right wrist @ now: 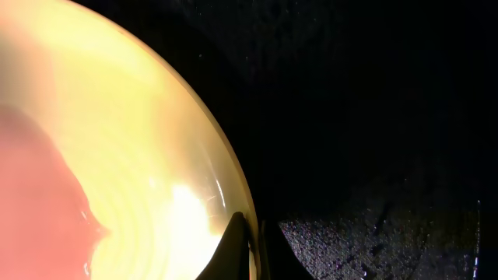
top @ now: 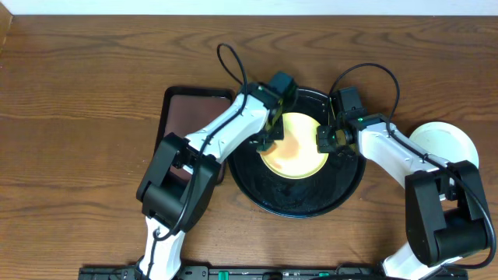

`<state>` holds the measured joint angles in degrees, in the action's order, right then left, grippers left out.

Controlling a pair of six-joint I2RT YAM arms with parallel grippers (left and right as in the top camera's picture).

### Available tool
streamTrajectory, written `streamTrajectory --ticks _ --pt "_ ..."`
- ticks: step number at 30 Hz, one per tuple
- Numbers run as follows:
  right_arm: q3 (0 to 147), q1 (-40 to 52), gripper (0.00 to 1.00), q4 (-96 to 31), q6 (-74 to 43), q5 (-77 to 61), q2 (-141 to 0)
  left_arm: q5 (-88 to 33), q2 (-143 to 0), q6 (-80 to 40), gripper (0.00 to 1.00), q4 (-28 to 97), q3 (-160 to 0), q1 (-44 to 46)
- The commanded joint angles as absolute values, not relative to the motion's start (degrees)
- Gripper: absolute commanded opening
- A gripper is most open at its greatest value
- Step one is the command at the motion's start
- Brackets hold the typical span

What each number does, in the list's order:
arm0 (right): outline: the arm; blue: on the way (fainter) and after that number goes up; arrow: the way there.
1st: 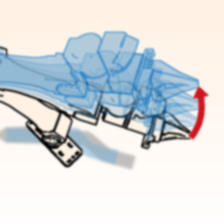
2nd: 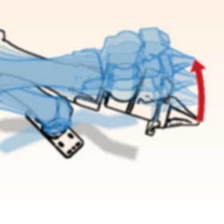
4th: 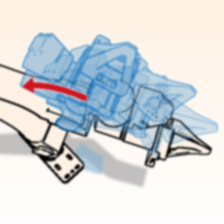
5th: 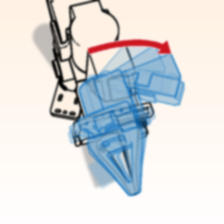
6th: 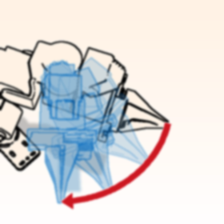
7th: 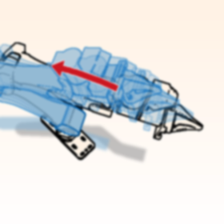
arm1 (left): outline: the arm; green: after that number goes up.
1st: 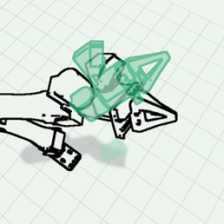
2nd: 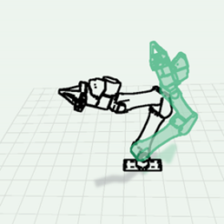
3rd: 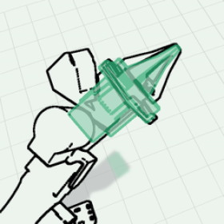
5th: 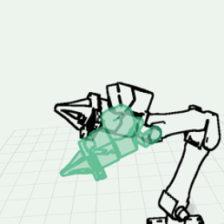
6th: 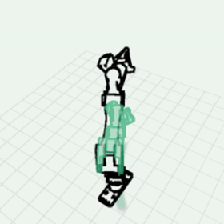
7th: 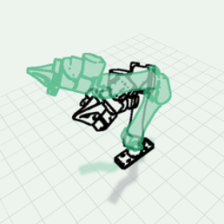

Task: Clean dirty plates on tray and stack at the side
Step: 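Scrub the yellow plate with the sponge while right gripper holds rim, then return the sponge to the brown tray and raise the left arm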

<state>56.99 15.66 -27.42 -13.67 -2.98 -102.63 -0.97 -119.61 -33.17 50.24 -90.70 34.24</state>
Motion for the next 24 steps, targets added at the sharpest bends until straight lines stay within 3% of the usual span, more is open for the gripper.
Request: streamTrajectory --ticks 1,12,18,19,21,24 --pt "54.3 15.8 0.01 -29.6 -14.3 1.1 -106.5 7.1 -119.2 -32.6 0.07 54.9 -97.9 31.3" --pt "54.3 15.8 0.01 -29.5 -14.1 1.1 -106.5 6.9 -110.8 -31.6 0.08 69.8 -100.6 19.8" --pt "54.3 15.8 0.01 -29.1 -14.1 1.0 -106.5 1.5 -110.9 -23.7 0.08 65.6 -93.2 13.1" --pt "54.3 15.8 0.01 -29.1 -14.0 1.0 -106.5 0.2 -110.9 -22.9 0.11 64.6 -91.6 12.6" --pt "54.3 15.9 0.01 -29.0 -12.9 1.0 -106.5 -0.9 -110.9 -22.5 0.28 63.1 -88.3 11.5" --pt "54.3 15.8 0.01 -28.4 -11.1 1.0 -106.5 -0.9 -110.7 -22.2 0.41 63.8 -87.9 10.5"
